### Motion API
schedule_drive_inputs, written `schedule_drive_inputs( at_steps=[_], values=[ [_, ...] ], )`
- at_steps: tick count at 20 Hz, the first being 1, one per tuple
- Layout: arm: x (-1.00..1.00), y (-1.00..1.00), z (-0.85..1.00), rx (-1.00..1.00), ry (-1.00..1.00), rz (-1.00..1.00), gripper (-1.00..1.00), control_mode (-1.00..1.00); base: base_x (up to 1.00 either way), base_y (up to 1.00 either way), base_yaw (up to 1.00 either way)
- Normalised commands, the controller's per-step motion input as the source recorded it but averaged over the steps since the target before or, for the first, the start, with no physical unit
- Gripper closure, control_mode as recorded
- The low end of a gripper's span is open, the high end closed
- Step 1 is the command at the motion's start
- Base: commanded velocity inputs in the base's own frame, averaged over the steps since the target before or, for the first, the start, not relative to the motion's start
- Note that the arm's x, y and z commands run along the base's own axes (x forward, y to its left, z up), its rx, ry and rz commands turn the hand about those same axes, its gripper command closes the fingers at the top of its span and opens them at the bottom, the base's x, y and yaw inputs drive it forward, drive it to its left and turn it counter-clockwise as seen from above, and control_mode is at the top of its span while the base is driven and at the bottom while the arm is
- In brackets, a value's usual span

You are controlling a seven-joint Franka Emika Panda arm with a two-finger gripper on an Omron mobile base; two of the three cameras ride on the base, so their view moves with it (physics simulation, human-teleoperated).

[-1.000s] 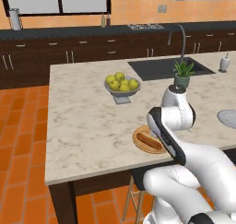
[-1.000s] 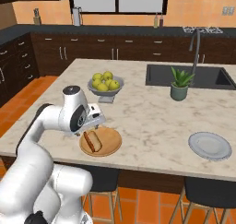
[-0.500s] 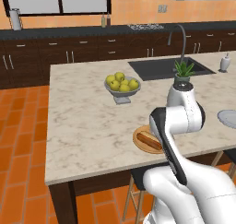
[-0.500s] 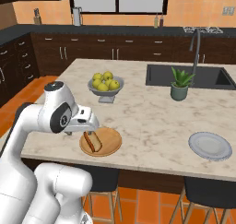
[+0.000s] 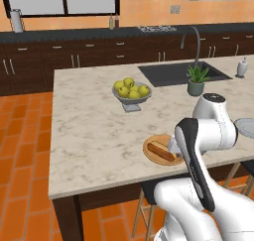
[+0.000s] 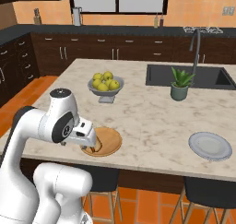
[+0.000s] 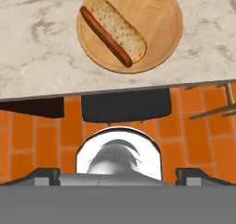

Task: Place one bun and one sausage from the bowl on each plate.

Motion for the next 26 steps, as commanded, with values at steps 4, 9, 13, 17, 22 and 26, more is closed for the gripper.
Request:
schedule_drive_inputs(
  at_steps=[4, 9, 13, 17, 22, 26],
  values=[
    [0.0, 0.0, 0.0, 0.0, 0.0, 0.0, -1.0, -1.0, 0.0, 0.0, 0.0],
    [0.0, -0.01, 0.0, 0.0, 0.0, 0.0, -1.0, 1.0, -0.01, -0.57, 0.0],
    [0.0, 0.0, 0.0, 0.0, 0.0, 0.0, -1.0, 1.0, -0.26, -1.0, 0.0],
    [0.0, 0.0, 0.0, 0.0, 0.0, 0.0, -1.0, 1.0, -0.23, -1.0, 0.1],
    [0.0, 0.0, 0.0, 0.0, 0.0, 0.0, -1.0, 1.0, -0.39, -1.0, 0.14],
    [0.0, 0.0, 0.0, 0.0, 0.0, 0.0, -1.0, 1.0, -0.3, -1.0, 0.1]
  ],
)
